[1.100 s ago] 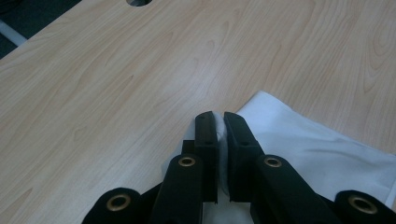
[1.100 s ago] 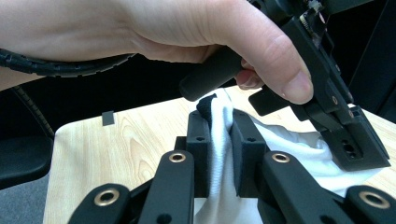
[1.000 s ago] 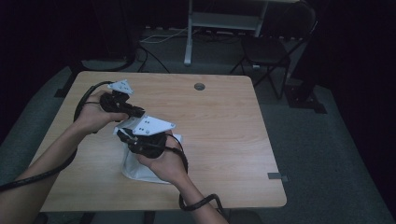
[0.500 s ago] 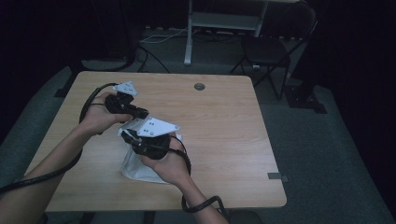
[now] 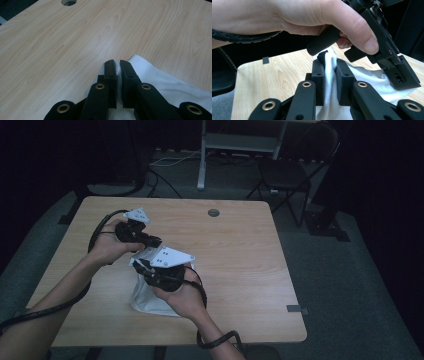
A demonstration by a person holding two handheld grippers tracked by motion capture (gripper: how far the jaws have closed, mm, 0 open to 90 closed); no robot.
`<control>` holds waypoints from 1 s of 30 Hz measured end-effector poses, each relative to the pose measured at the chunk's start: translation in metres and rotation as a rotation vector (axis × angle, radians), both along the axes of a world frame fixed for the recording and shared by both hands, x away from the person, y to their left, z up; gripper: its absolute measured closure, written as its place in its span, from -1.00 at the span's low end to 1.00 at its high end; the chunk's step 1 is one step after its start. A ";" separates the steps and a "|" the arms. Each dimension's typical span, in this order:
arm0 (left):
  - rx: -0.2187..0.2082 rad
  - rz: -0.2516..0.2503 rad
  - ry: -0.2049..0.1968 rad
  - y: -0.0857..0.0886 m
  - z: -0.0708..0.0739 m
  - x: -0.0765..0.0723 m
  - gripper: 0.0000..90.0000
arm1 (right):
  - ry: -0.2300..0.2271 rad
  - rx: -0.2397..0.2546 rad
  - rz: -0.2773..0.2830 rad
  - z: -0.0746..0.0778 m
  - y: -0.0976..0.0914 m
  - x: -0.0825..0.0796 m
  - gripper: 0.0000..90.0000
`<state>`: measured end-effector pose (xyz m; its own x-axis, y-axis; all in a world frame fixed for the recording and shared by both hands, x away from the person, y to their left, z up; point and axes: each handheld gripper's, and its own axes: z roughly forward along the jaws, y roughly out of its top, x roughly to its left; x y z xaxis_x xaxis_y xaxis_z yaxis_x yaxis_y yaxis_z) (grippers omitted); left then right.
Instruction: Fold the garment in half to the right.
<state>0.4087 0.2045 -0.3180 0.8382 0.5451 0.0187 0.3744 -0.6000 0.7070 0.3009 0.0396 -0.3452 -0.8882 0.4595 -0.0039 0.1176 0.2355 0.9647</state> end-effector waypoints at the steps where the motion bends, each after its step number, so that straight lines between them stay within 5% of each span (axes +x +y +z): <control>1: -0.002 0.000 -0.001 -0.001 -0.001 0.000 0.89 | 0.002 0.002 -0.001 0.000 -0.001 0.000 0.77; 30: -0.031 0.004 0.000 -0.009 -0.007 0.002 0.89 | 0.011 -0.014 -0.010 -0.005 -0.011 0.000 0.77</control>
